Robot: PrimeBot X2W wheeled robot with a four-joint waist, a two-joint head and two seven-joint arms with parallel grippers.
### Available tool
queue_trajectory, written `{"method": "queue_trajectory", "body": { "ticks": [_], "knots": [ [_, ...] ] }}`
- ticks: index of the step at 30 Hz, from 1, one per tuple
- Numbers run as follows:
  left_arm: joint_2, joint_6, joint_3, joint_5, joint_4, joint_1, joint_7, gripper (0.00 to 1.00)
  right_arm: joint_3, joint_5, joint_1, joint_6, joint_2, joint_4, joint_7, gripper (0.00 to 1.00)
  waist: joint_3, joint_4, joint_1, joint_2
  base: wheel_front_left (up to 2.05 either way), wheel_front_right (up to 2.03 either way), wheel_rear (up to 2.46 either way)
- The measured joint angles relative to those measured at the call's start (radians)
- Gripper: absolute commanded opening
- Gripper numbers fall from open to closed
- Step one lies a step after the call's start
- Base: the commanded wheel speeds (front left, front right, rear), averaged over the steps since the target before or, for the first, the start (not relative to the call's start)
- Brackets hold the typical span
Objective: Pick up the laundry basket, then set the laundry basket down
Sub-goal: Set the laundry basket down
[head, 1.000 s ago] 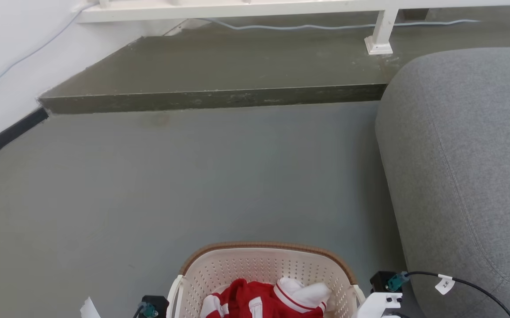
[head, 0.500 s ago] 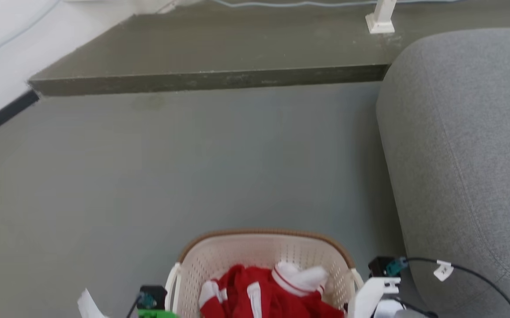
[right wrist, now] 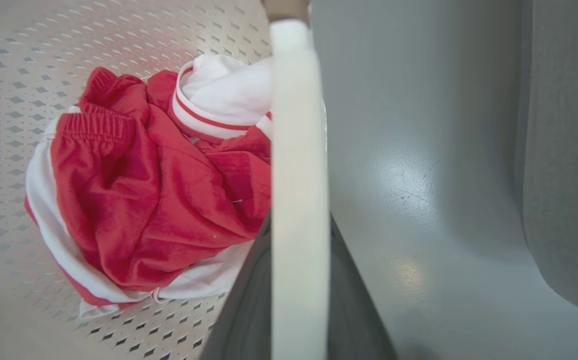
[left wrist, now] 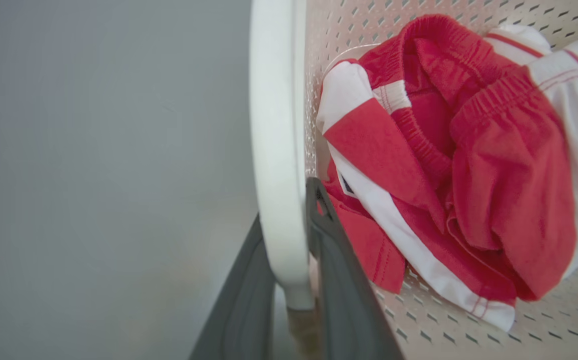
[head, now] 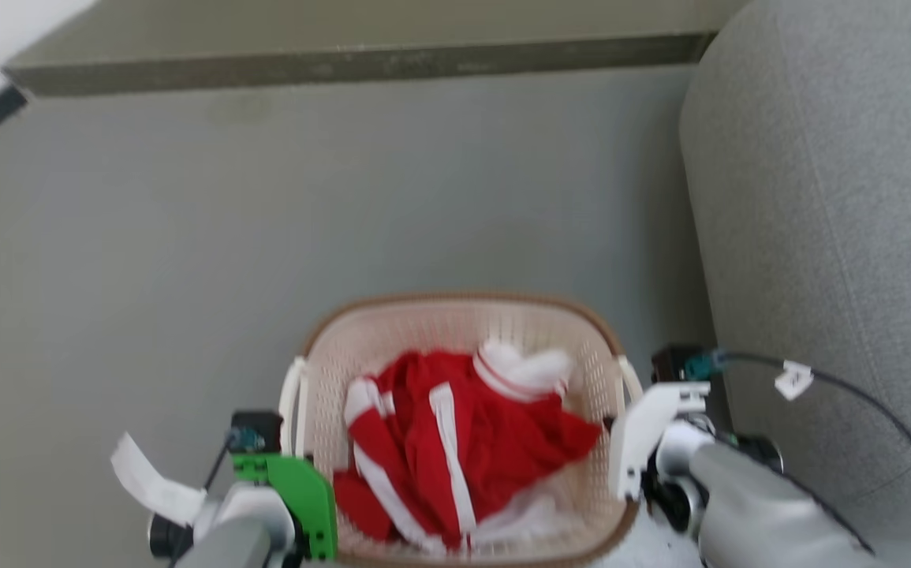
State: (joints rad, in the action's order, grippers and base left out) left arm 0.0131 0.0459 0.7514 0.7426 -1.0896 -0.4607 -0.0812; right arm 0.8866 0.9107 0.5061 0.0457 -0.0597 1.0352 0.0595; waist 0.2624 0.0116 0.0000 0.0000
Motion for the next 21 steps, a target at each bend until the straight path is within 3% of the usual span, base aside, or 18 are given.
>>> {"method": "queue_trajectory", "body": {
  "ticks": [21],
  "knots": [
    [0.011, 0.028, -0.036, -0.004, 0.032, -0.253, -0.035, 0.00, -0.037, -0.033, 0.289, 0.000, -0.011, 0.021, -0.052, 0.00, 0.248, -0.016, 0.0001, 0.0000, 0.00, 0.00, 0.00]
  ]
}}
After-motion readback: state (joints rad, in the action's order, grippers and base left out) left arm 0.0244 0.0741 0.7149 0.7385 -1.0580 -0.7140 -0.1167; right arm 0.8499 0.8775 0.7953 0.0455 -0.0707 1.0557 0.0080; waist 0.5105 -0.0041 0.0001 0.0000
